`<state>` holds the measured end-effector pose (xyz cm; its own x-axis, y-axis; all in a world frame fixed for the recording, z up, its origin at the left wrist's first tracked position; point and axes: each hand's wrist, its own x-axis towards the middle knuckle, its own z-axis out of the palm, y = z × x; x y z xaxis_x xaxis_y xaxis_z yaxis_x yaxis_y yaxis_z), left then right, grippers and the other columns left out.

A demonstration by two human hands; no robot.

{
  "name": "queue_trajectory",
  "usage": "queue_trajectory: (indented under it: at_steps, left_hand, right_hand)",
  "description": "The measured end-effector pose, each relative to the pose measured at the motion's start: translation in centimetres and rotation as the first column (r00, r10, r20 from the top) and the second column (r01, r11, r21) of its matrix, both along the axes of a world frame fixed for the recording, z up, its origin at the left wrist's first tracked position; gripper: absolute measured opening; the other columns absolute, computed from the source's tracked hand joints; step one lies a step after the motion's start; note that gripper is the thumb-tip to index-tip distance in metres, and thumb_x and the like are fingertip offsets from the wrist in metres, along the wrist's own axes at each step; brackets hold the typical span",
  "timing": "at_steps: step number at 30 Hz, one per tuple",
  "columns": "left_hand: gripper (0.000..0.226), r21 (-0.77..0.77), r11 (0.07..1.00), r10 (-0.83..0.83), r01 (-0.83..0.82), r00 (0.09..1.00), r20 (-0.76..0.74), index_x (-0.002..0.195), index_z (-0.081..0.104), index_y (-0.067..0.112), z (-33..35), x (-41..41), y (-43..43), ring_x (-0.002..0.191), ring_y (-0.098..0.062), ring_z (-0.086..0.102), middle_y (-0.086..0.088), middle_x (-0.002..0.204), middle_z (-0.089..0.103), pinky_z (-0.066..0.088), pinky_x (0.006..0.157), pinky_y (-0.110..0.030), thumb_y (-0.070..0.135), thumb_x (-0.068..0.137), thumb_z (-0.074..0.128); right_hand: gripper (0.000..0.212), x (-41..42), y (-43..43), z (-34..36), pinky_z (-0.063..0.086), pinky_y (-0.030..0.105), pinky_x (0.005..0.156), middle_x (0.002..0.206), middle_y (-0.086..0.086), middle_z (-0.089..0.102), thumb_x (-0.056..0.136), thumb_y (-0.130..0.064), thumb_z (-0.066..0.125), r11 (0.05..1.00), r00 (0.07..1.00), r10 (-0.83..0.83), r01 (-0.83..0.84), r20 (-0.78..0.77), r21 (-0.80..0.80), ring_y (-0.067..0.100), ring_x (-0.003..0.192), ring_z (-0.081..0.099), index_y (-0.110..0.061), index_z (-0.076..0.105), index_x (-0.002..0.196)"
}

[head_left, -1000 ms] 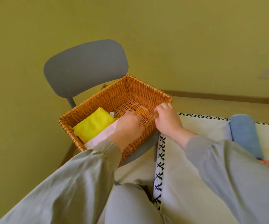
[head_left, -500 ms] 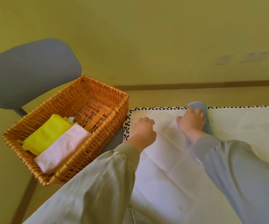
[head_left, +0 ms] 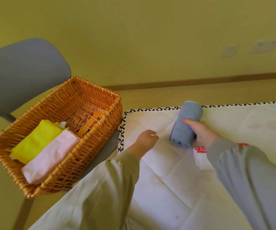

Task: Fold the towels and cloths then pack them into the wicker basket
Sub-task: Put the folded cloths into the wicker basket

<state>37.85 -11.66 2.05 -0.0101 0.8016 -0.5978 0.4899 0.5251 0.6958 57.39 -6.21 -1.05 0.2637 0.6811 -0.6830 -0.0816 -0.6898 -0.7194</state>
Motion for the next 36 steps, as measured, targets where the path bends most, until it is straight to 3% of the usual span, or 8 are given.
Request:
queue_trajectory:
  at_steps: [2,6,11,18,22,26,28,36]
  left_hand:
    - [0.039,-0.113,0.987,0.134,-0.113,0.969,0.206,0.130,0.047,0.012,0.2,0.1,-0.1,0.118,-0.024,0.053,-0.007,0.130,0.055,0.041,0.102,-0.039,0.034,0.097,0.050]
    - [0.047,-0.250,0.960,0.230,-0.126,0.863,0.450,0.123,0.052,0.012,0.5,0.3,0.1,0.115,-0.022,0.057,-0.006,0.120,0.061,0.042,0.104,-0.039,0.048,0.093,0.052]
    - [0.037,-0.279,0.949,0.276,-0.144,0.809,0.519,0.116,0.055,0.011,0.5,-0.5,-0.5,0.109,-0.020,0.059,-0.005,0.114,0.064,0.052,0.081,-0.028,0.036,0.090,0.061]
    - [0.035,-0.302,0.949,0.206,-0.093,0.907,0.368,0.114,0.054,0.002,0.2,-0.8,-1.2,0.103,-0.028,0.063,-0.013,0.110,0.065,0.052,0.093,-0.042,0.019,0.086,0.068]
    - [0.033,-0.308,0.949,0.149,-0.071,0.961,0.235,0.115,0.051,0.002,-0.3,-0.7,-2.1,0.099,-0.028,0.063,-0.013,0.108,0.063,0.055,0.087,-0.040,0.018,0.087,0.062]
    - [0.032,-0.290,0.956,0.091,-0.029,0.975,0.202,0.117,0.049,0.006,-0.7,-0.3,-3.3,0.095,-0.022,0.059,-0.007,0.103,0.059,0.055,0.083,-0.034,0.013,0.087,0.059]
    - [0.032,-0.286,0.958,0.082,-0.019,0.974,0.209,0.117,0.048,0.007,-0.9,0.0,-3.8,0.099,-0.023,0.057,-0.007,0.105,0.058,0.053,0.084,-0.034,0.009,0.087,0.057]
    - [0.033,-0.308,0.944,0.194,-0.115,0.952,0.239,0.115,0.052,0.004,-0.8,0.7,-4.1,0.103,-0.028,0.057,-0.011,0.109,0.058,0.054,0.082,-0.039,0.004,0.083,0.057]
  right_hand:
    - [0.039,-1.7,-0.3,0.5,0.051,0.041,0.091,0.104,0.017,0.068,0.076,-0.023,0.076,0.996,0.987,0.093,-0.092,-0.132,0.013,0.031,0.092,0.065,-0.001,0.063,0.106]
    - [0.048,-4.6,-0.3,1.9,0.055,0.040,0.079,0.107,0.020,0.068,0.077,-0.016,0.074,0.946,0.918,0.324,-0.311,-0.228,0.091,0.032,0.089,0.067,0.003,0.057,0.118]
    - [0.052,-5.3,-0.4,2.8,0.052,0.048,0.090,0.112,0.014,0.067,0.077,-0.025,0.076,0.874,0.841,0.486,-0.476,-0.239,0.102,0.032,0.100,0.066,-0.007,0.055,0.120]
    - [0.054,-3.2,-1.4,3.5,0.051,0.037,0.079,0.112,0.011,0.061,0.091,-0.053,0.048,0.596,0.600,0.799,-0.799,-0.037,-0.077,0.024,0.093,0.061,-0.010,0.054,0.123]
    - [0.056,1.0,-1.2,4.4,0.043,0.033,0.091,0.112,0.004,0.059,0.087,-0.057,0.052,0.346,0.246,0.894,-0.910,0.375,-0.228,0.019,0.103,0.056,-0.011,0.058,0.118]
    - [0.074,5.3,-1.1,4.9,0.040,0.038,0.103,0.132,-0.007,0.050,0.070,-0.046,0.078,-0.025,-0.224,0.943,-0.782,0.244,-0.623,0.020,0.117,0.051,-0.028,0.044,0.133]
    - [0.081,6.2,-1.4,4.4,0.043,0.040,0.100,0.131,-0.006,0.050,0.063,-0.040,0.082,-0.137,-0.362,0.915,-0.690,0.175,-0.711,0.021,0.116,0.052,-0.029,0.042,0.133]
    - [0.052,4.7,-2.4,3.6,0.050,0.029,0.078,0.099,0.000,0.066,0.064,-0.041,0.079,0.077,-0.139,0.946,-0.779,0.291,-0.622,0.022,0.091,0.065,-0.017,0.061,0.107]
